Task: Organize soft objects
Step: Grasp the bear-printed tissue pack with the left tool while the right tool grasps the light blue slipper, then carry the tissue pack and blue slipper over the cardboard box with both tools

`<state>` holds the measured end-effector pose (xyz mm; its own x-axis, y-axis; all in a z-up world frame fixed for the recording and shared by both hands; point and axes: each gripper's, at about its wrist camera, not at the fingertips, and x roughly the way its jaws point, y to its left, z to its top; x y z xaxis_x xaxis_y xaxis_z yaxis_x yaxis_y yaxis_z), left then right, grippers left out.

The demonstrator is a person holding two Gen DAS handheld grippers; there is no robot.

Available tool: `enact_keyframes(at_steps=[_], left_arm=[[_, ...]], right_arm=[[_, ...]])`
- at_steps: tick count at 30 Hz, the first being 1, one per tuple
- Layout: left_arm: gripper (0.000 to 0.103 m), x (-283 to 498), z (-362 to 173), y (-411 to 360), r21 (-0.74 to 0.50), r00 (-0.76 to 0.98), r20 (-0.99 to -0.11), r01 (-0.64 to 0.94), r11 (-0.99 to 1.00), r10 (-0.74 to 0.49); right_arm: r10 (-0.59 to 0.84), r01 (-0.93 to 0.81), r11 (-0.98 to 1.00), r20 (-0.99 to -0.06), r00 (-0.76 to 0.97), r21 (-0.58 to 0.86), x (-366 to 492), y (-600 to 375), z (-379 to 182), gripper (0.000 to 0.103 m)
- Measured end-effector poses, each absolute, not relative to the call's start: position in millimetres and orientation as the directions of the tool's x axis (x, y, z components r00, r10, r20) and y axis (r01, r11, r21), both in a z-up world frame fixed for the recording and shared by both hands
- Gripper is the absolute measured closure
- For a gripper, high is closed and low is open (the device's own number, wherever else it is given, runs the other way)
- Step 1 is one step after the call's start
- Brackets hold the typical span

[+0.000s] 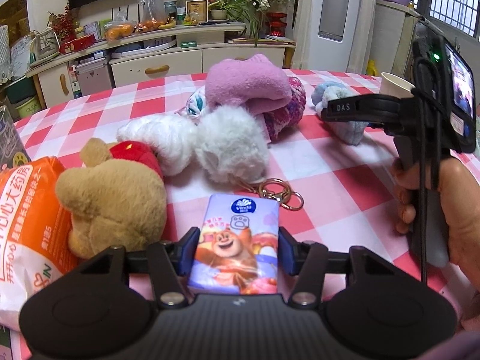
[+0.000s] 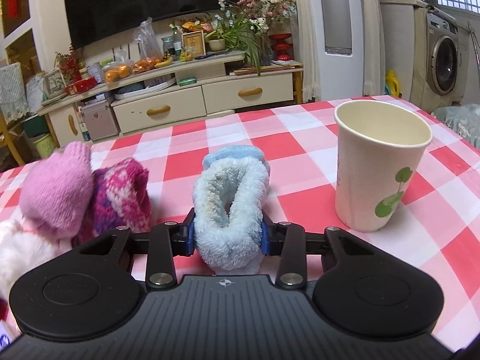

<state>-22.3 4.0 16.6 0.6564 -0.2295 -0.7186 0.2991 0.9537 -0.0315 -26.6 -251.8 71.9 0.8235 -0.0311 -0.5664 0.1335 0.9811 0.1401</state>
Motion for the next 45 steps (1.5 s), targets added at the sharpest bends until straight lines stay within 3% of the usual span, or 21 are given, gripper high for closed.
enact_keyframes(at_steps=[27, 45], left_arm=[[0.050, -38.8, 23.3, 4.1, -0.118, 0.639, -0.716, 0.285, 0.951, -0.280], [0.050, -69.3, 59.6, 33.1, -0.168, 0.720, -0.614, 0.281, 0.945, -0.323]], right_arm=[[-0.026, 0.150, 0.972, -0.548, 0.836, 0.182, -83.9, -254.8, 75.5, 0.065], [-0.005, 0.145, 0.969, -0.567, 0.824, 0.202, -143.6, -249.0, 82.4, 0.065]])
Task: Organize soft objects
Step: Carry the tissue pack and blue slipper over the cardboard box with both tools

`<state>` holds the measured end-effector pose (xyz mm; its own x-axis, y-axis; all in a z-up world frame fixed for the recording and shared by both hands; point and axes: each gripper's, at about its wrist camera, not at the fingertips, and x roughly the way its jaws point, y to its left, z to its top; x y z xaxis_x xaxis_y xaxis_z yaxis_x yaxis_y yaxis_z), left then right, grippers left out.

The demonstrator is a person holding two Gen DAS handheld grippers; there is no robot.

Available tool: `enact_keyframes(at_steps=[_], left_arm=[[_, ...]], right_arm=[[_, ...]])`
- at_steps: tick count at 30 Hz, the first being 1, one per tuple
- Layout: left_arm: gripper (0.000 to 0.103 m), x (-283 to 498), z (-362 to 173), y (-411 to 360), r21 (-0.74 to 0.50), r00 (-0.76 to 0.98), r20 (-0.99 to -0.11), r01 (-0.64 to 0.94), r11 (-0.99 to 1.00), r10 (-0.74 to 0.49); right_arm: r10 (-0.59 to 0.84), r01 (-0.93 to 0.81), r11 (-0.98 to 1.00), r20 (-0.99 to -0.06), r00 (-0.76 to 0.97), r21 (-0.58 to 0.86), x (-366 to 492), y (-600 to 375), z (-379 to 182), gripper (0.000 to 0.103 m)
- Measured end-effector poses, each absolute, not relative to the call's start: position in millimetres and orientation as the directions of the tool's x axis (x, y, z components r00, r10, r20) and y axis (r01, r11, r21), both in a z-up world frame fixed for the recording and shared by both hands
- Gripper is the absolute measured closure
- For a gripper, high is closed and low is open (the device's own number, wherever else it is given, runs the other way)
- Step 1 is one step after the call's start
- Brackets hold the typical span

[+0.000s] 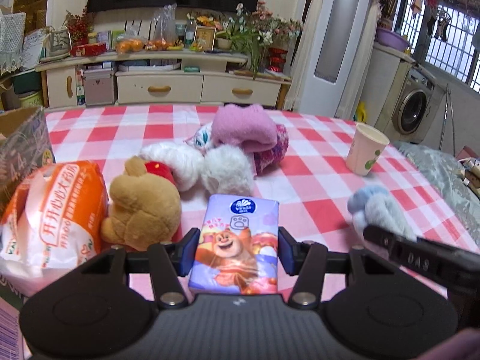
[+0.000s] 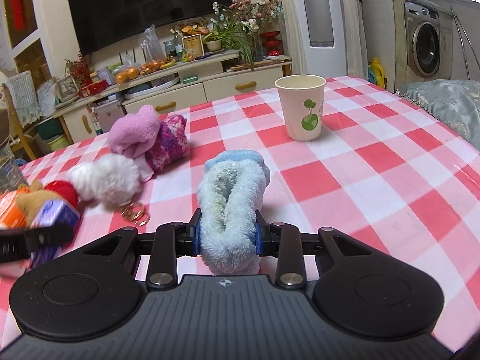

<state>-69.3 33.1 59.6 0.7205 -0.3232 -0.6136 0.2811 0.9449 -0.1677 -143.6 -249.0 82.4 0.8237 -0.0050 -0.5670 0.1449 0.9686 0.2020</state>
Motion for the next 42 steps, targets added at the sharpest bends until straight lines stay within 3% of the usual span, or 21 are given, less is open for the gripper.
enact_keyframes(at_steps=[14, 28, 42], left_arm=[[0.050, -87.7, 81.4, 52.3, -0.176, 0.780, -0.527, 0.290, 0.941, -0.338], [0.050, -89.7, 114.9, 99.9, -0.226, 0.858, -0.417, 0.223, 0.948, -0.301], [0.050, -76.0, 141.3, 196.2, -0.281, 0.930, -0.359, -0.028, 0.959, -0.078]], right_arm=[[-0.019, 0.125, 0.981, -0.564, 0.826, 0.150, -172.5, -243.7, 91.8, 0.065], [0.098, -0.019, 0.987, -0.516, 0.851, 0.157, -158.3, -202.4, 126.9, 0.065], [0.343, -0.300, 0.939, -0.442, 0.829, 0.167, -115.5, -104.9, 172.4, 0.065]])
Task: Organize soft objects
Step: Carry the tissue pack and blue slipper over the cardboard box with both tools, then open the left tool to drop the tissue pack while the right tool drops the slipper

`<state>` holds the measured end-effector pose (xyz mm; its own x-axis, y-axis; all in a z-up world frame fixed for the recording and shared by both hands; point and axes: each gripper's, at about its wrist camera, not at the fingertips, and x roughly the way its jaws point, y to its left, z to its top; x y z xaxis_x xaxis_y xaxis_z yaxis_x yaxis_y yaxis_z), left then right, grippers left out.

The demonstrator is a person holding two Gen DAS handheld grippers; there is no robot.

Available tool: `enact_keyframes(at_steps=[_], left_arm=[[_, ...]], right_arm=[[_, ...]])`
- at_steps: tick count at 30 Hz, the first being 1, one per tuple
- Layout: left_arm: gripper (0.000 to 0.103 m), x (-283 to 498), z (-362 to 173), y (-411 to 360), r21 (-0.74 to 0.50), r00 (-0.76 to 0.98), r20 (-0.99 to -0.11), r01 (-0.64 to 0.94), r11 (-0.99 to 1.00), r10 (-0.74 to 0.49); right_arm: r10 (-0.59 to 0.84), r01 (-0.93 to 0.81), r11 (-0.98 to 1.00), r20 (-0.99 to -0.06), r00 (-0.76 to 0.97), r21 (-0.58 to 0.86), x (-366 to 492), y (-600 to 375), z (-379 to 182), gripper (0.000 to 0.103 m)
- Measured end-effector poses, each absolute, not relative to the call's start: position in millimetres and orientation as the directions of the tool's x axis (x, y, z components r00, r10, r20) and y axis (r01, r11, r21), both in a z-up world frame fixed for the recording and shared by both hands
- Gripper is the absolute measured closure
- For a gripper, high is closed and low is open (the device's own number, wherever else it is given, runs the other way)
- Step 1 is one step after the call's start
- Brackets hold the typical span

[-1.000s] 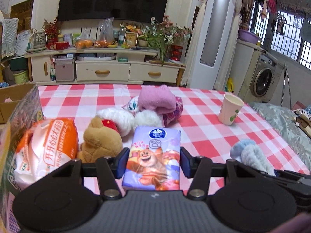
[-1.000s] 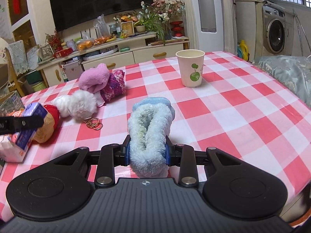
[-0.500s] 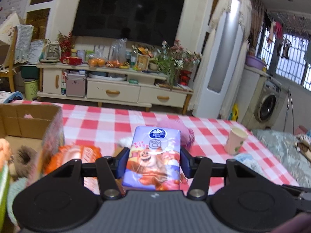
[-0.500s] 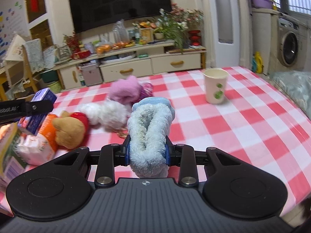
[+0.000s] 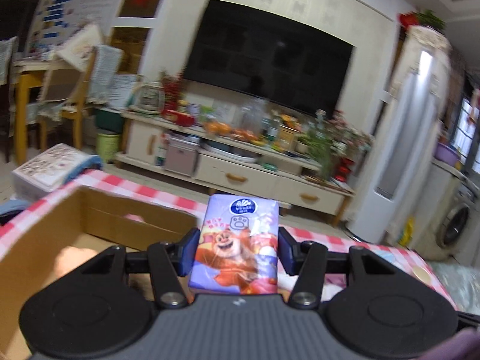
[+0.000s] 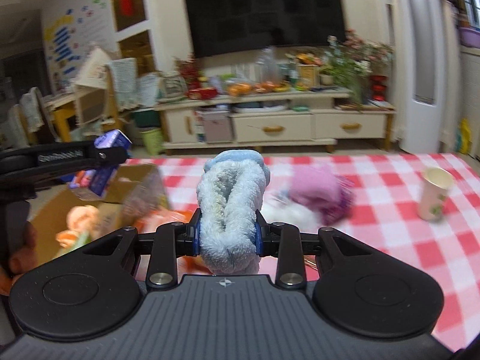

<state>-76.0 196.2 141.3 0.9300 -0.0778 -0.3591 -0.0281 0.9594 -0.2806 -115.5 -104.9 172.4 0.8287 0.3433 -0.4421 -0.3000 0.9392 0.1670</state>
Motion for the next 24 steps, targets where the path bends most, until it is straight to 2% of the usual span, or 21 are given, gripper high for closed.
enact_keyframes(at_steps=[9, 15, 22, 24], left_arm=[[0.050, -55.0, 139.0, 261.5, -0.329, 0.905, -0.413, -0.254, 0.910, 0.103], [0.050, -46.4, 131.4, 278.4, -0.350, 0.871, -0.473, -0.320, 0.881, 0.128], [0.050, -45.4, 120.1, 296.4, -0.367, 0.835, -0.538, -0.356, 0.859, 0.116], [0.050, -45.2, 118.7, 298.8, -0.365, 0.827, -0.550, -0.362, 0.858, 0.115]], right_arm=[[0.521, -0.470, 0.853, -0.386, 0.761, 0.225, -72.2, -43.3, 188.1, 0.065], [0.588, -0.549, 0.807, -0.390, 0.709, 0.220, -38.9, -1.3, 177.5, 0.064], [0.601, -0.579, 0.790, -0.445, 0.664, 0.201, -13.7, 36.9, 157.3, 0.064], [0.593, -0.582, 0.792, -0.460, 0.661, 0.186, -11.6, 42.1, 153.0, 0.061]])
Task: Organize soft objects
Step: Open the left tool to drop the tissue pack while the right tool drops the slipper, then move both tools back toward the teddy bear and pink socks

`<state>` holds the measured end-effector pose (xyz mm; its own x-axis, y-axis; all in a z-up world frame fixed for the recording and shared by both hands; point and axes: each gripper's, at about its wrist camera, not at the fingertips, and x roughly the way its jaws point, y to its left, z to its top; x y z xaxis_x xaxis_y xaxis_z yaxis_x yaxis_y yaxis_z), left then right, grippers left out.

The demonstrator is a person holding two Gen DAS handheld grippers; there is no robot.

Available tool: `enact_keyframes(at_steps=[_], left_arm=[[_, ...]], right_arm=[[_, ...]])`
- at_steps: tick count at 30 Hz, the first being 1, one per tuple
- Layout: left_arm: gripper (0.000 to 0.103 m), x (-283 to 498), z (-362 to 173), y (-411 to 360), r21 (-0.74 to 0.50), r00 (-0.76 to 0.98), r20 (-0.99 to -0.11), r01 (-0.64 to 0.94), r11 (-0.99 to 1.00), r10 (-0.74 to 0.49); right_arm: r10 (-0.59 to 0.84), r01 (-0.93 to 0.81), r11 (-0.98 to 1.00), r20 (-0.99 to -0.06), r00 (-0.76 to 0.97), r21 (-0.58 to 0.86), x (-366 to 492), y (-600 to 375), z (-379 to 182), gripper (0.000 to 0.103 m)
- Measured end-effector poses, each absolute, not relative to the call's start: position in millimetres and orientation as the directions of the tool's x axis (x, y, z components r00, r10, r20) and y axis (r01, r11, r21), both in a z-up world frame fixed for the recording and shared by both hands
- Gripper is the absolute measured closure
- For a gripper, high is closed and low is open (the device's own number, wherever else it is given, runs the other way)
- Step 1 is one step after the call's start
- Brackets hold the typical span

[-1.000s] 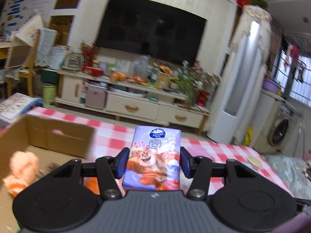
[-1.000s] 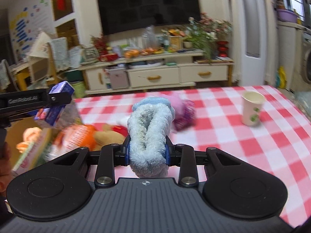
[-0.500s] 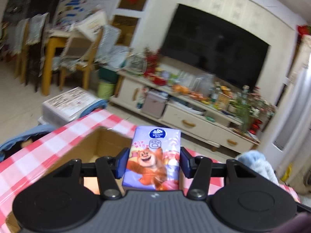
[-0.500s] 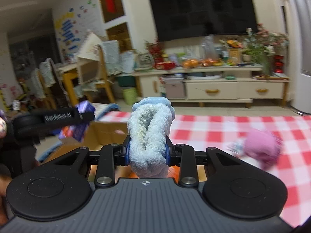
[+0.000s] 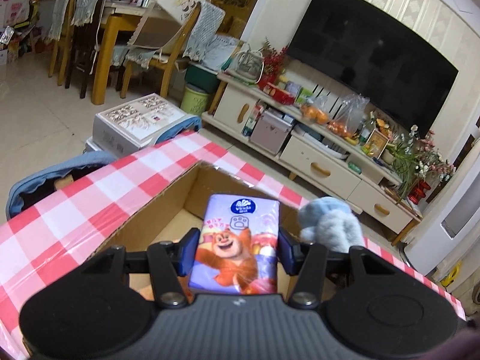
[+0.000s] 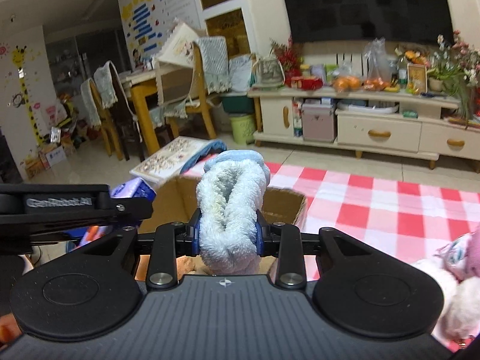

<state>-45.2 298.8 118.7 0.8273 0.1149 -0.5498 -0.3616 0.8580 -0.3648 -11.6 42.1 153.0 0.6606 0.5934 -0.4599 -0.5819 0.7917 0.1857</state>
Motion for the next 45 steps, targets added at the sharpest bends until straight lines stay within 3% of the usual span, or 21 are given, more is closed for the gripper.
enact_keyframes(at_steps=[2, 7, 9, 10, 14, 23, 32, 39, 45], left_arm=[[0.050, -44.4, 118.1, 299.3, -0.356, 0.820, -0.559, -0.366, 0.860, 0.118], [0.048, -42.2, 118.3, 296.7, -0.343, 0.812, -0.569, -0.376, 0.861, 0.127], [0.039, -42.8, 120.0, 293.6, -0.333, 0.816, -0.562, -0.373, 0.866, 0.135], [0.037, -43.7, 120.8, 291.9, -0.330, 0.821, -0.554, -0.370, 0.869, 0.139], [0.028, -44.8, 122.8, 287.3, -0.313, 0.830, -0.537, -0.360, 0.879, 0.149], [0.025, -42.8, 122.7, 274.8, -0.281, 0.833, -0.533, -0.342, 0.897, 0.151], [0.015, -41.8, 121.8, 258.1, -0.254, 0.837, -0.530, -0.310, 0.916, 0.136], [0.001, -41.2, 120.2, 243.1, -0.249, 0.843, -0.530, -0.264, 0.932, 0.098], [0.001, -41.9, 121.1, 227.7, -0.265, 0.860, -0.508, -0.212, 0.941, 0.050]], right_arm=[[0.570, -0.575, 0.804, -0.475, 0.671, 0.152, -10.7, 47.8, 149.0, 0.054], [0.540, -0.541, 0.828, -0.466, 0.700, 0.146, -13.2, 39.1, 149.1, 0.025], [0.535, -0.526, 0.836, -0.445, 0.718, 0.155, -17.2, 32.1, 153.1, 0.006], [0.532, -0.519, 0.840, -0.432, 0.729, 0.158, -20.0, 28.4, 155.5, 0.002], [0.506, -0.484, 0.860, -0.390, 0.769, 0.162, -34.6, 11.8, 164.1, 0.002], [0.440, -0.417, 0.897, -0.348, 0.828, 0.143, -61.4, -20.9, 167.6, 0.000], [0.391, -0.360, 0.920, -0.369, 0.843, 0.153, -76.5, -44.7, 156.4, 0.000], [0.361, -0.319, 0.932, -0.383, 0.851, 0.171, -84.5, -54.6, 153.3, 0.000], [0.334, -0.292, 0.942, -0.379, 0.863, 0.166, -95.2, -66.5, 149.7, 0.000]])
